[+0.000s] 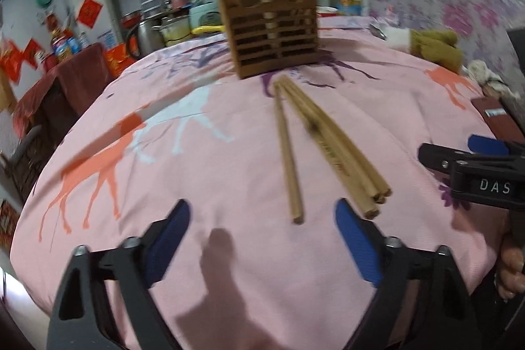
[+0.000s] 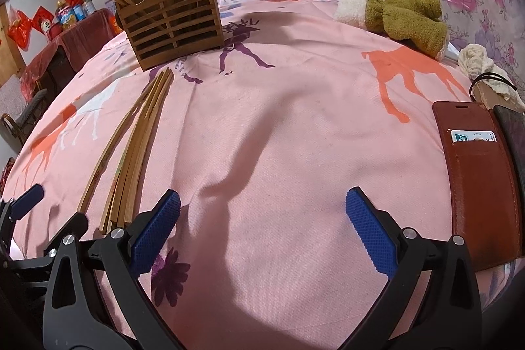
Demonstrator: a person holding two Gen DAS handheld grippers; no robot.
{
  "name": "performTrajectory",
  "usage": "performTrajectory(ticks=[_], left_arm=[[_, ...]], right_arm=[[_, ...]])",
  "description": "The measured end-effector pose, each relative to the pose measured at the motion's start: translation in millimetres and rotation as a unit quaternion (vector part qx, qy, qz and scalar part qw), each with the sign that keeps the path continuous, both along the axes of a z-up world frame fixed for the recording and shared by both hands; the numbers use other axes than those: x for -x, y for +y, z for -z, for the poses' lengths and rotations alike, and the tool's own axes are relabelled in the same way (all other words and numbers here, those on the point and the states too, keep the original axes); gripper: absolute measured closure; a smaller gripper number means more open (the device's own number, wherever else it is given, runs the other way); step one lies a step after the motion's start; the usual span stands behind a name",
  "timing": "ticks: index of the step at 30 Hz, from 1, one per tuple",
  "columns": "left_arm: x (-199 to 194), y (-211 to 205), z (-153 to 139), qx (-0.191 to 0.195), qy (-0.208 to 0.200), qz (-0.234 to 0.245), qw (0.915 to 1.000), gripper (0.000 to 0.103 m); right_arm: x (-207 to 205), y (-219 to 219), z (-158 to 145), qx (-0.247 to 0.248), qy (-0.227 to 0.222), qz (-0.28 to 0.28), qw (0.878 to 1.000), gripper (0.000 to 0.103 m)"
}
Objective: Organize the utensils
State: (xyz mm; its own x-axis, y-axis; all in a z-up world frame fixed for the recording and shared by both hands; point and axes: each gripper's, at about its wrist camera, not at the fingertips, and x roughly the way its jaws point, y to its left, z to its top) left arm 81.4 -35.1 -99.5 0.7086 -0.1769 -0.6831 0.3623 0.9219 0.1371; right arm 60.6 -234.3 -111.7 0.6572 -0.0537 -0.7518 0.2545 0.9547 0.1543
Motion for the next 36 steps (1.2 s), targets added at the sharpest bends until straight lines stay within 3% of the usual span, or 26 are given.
performTrajectory(ticks=[1,2,6,11,15,20,22,27,31,33,36], left_arm=[[-4,-2,2,0.001,0.007,0.004,1.0,0.045],[-7,-3,4,0.01,0.016,0.011,0.9998,0.051],[-17,-2,4,0.035,0.031,0.013,0.9988,0.097],[-25,28,3,0.056,0.04,-0.05,0.9964,0.097],[-22,45,4,0.07,0.037,-0.063,0.9949,0.094],[-19,45,4,0.074,0.032,-0.061,0.9949,0.092],[-19,46,4,0.076,0.031,-0.059,0.9948,0.088],[-17,43,5,0.071,0.027,-0.059,0.9953,0.055],[-17,43,6,0.069,0.027,-0.06,0.9954,0.049],[-17,42,6,0.069,0.026,-0.061,0.9955,0.047],[-17,42,6,0.068,0.026,-0.061,0.9955,0.044]], right_arm=[[0,0,0,0.0,0.0,0.0,1.0,0.005],[0,0,0,0.0,0.0,0.0,1.0,0.005],[0,0,0,0.0,0.0,0.0,1.0,0.005],[0,0,0,0.0,0.0,0.0,1.0,0.005],[3,-2,-4,-0.015,-0.017,-0.008,1.0,0.007],[15,26,-20,0.013,-0.066,-0.082,0.994,0.014],[17,36,-22,0.025,-0.074,-0.106,0.991,0.016],[9,51,-15,0.038,-0.049,-0.145,0.987,0.019],[-2,57,-2,0.059,-0.015,-0.154,0.986,0.029],[-1,46,-5,0.088,-0.024,-0.101,0.991,0.035],[-1,19,-8,0.039,-0.028,-0.068,0.997,0.044]])
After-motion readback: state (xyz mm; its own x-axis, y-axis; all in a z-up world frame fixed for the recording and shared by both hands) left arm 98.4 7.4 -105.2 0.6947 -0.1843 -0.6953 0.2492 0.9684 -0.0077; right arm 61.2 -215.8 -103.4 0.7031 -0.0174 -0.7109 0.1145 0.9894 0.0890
